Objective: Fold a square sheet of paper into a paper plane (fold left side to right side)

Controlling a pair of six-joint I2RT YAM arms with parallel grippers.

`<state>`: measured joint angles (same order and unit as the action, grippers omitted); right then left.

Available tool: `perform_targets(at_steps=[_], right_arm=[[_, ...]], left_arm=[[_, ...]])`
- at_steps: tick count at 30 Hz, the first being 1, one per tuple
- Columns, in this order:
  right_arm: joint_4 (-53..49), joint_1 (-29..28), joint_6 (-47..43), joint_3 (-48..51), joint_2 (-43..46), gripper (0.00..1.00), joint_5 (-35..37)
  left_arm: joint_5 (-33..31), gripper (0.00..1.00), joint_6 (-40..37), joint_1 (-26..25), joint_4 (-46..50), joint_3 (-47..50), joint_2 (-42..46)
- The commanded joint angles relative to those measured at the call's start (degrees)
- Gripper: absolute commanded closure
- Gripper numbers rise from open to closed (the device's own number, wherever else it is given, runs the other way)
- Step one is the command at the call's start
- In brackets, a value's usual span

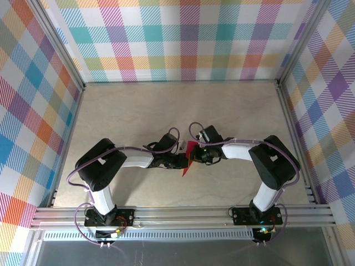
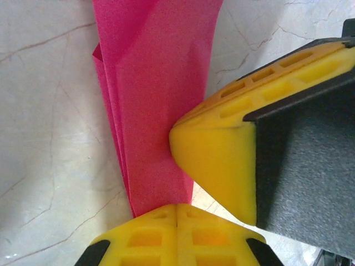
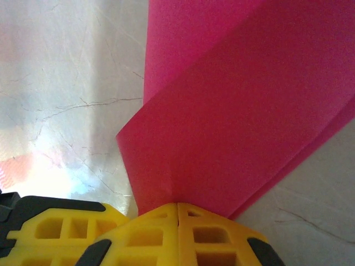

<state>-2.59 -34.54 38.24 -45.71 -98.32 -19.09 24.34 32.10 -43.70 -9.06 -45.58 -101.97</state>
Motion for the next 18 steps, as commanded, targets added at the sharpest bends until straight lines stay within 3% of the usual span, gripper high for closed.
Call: perform_targets(at_steps=[1, 18], right_arm=[[-1.96, 0.39, -1.33, -0.66, -1.31, 0.98, 2.60], [-4.94, 6.26, -4.73, -3.69, -3.19, 0.97, 4.24]], left_arm=[[-5.25, 1.00, -0.98, -0.51, 9.35, 1.90, -2.55], [-5.45, 1.00, -1.12, -0.50, 10.01, 1.62, -4.01]])
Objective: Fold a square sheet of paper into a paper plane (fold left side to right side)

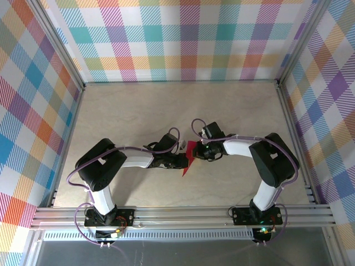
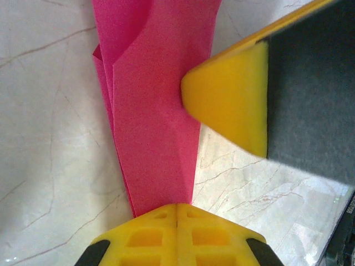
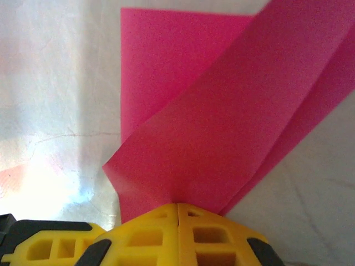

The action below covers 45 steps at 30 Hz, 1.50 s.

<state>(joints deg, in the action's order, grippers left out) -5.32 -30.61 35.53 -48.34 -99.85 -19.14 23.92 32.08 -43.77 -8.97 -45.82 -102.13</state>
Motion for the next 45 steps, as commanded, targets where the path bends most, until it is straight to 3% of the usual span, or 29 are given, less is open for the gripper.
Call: perform_targets(at_steps=[1, 15, 26, 45], right_arm=[[-2.40, 2.86, -2.32, -1.30, -1.75, 0.97, 4.24], [2.05, 1.52, -0.94, 1.00, 5.61, 0.97, -3.05], [3.72, -0.33, -1.72, -2.24, -0.91, 0.97, -1.51], [3.56, 7.67, -4.80, -3.19, -5.88, 0.96, -1.41]], left_arm=[[-5.00, 1.00, -1.10, -0.42, 9.84, 1.84, -3.91], [-4.83, 1.00, -0.88, -0.47, 8.97, 1.55, -4.13], [-5.35, 1.00, -1.31, -0.46, 10.09, 1.48, -3.96], [-5.64, 1.00, -0.84, -0.48, 10.33, 2.23, -4.83]])
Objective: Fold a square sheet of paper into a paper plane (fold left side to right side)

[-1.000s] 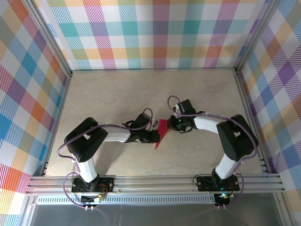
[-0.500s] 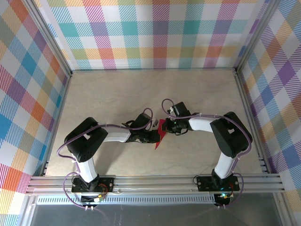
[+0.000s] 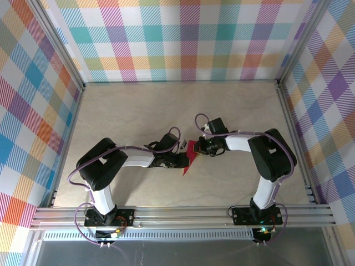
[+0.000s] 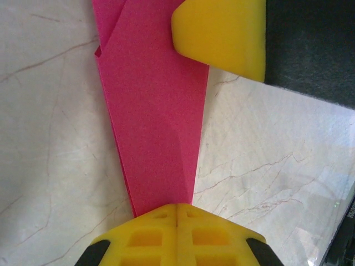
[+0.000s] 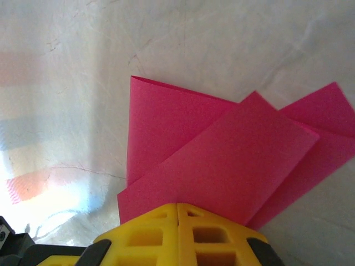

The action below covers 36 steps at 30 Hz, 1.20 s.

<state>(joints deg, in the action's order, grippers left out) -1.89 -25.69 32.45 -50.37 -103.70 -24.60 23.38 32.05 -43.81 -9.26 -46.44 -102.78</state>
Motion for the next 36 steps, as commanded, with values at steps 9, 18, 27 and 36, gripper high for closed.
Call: perform_targets(at_steps=[9, 18, 27, 36], right_arm=[[-1.45, 5.53, -2.63, -3.12, -2.95, 0.96, 4.69], [-3.25, 8.44, -2.70, -6.46, -5.76, 0.96, 6.49], [-5.11, 10.44, -3.33, -9.97, -6.19, 0.95, 6.10], [-6.48, 10.28, -1.99, -6.10, 4.21, 0.95, 3.31]], left_arm=[[-4.82, 1.00, -0.51, -0.47, 9.74, 3.11, -4.57], [-4.75, 1.00, -0.33, -0.44, 9.26, 3.55, -4.15], [-4.04, 1.00, 0.37, -0.48, 7.73, 3.64, -4.40], [-4.03, 1.00, 3.93, -0.44, 3.50, 4.78, -4.33]])
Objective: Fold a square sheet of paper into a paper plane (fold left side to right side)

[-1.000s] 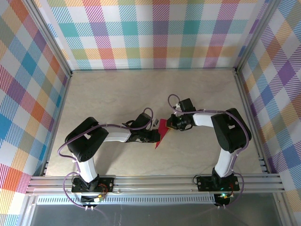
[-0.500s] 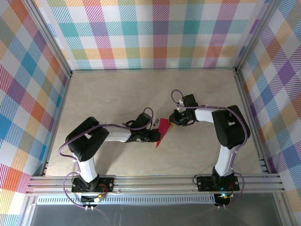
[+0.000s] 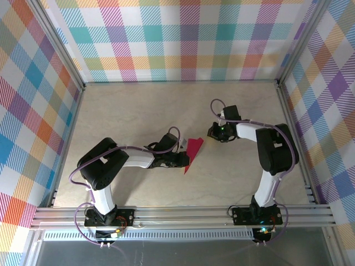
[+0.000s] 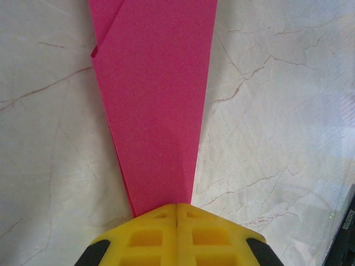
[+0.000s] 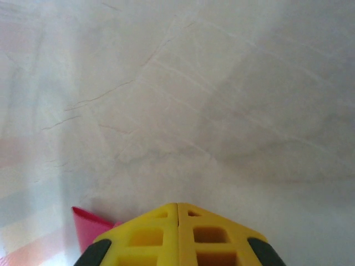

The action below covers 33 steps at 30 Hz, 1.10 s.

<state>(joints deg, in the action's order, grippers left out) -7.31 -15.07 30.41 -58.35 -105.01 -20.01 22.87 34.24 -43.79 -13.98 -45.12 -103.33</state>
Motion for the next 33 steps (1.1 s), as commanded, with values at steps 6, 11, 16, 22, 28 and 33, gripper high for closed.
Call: perform_targets(at_steps=[6, 11, 16, 22, 28, 33], right_arm=[[0.99, -6.18, 5.17, 8.56, 11.45, 0.94, -4.64], [4.24, -12.20, 9.52, 10.36, 9.74, 0.94, -6.25], [6.51, -14.67, 11.57, 9.97, 6.01, 0.94, -7.11], [5.57, -15.25, 11.76, 9.31, 2.79, 0.93, -7.91], [0.71, -15.25, 9.22, 8.84, 0.50, 0.94, -6.11], [-4.54, -15.25, 5.75, 7.69, -1.72, 1.00, -3.04]], left_arm=[[-4.66, 1.00, 2.98, -0.58, 7.44, 3.09, -3.79], [-4.59, 1.00, 3.51, -0.47, 7.03, 2.42, -4.14], [-4.51, 1.00, 3.62, -0.49, 7.01, 2.06, -4.22], [-4.44, 1.00, 3.81, -0.49, 6.72, 2.10, -3.68], [-2.59, 1.00, 4.09, -0.32, 5.39, 1.65, -1.67], [-0.10, 0.99, 1.53, 0.26, 7.56, -0.58, 3.19]])
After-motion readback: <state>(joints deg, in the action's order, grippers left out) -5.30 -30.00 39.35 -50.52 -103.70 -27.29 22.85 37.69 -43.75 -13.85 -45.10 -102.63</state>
